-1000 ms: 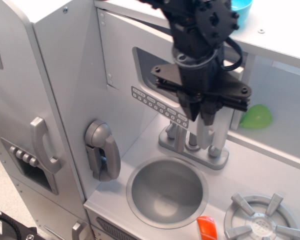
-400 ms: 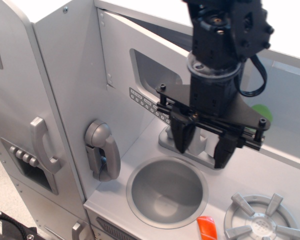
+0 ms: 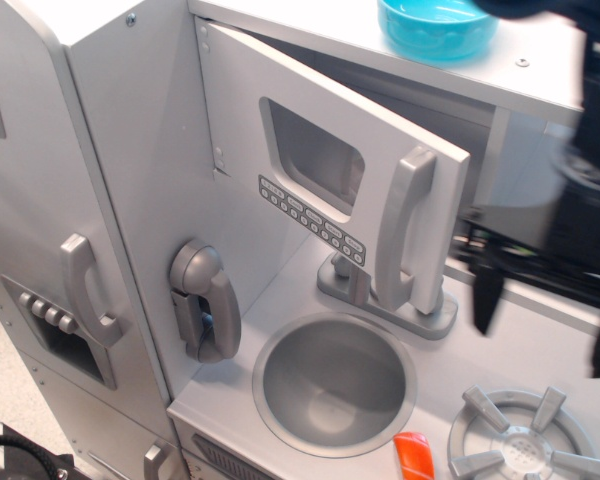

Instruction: Open microwave

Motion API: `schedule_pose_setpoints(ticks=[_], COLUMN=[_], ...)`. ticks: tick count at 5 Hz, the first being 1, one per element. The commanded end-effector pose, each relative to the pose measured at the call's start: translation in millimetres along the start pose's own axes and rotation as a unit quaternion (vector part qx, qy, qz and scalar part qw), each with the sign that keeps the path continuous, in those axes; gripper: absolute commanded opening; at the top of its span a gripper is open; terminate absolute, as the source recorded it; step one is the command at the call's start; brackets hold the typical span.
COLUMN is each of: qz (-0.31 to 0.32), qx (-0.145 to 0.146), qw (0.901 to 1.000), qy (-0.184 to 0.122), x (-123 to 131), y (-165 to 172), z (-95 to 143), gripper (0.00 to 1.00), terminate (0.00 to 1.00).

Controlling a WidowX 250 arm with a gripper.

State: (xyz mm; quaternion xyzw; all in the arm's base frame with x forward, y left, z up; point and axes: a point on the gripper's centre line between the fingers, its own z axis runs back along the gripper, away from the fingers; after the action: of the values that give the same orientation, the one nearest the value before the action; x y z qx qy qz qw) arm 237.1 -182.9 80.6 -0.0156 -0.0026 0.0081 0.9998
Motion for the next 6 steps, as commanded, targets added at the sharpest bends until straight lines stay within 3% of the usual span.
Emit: schedule_pose_setpoints(ticks=[1,2,3,5,6], qz=[-0.049,-0.05,-0.033,-0.039,-0.055], qx=[-0.032,-0.044,-0.021,-0.003,0.01], qw=[0.9953,0.9919,0.9899,0.9887,0.9886], qy=[-0.077,-0.108,-0.136,-0.145,-0.14], x=[36.6,57.5,70.5,64.4,47.5], y=[-31.8,-17.8,5.5,42.8,56.5], z=[32.8,47.6,55.6,55.3,54.7], gripper=[1.0,1.0,1.0,1.0,1.0], terminate=[0.0,0.0,0.0,0.0,0.0])
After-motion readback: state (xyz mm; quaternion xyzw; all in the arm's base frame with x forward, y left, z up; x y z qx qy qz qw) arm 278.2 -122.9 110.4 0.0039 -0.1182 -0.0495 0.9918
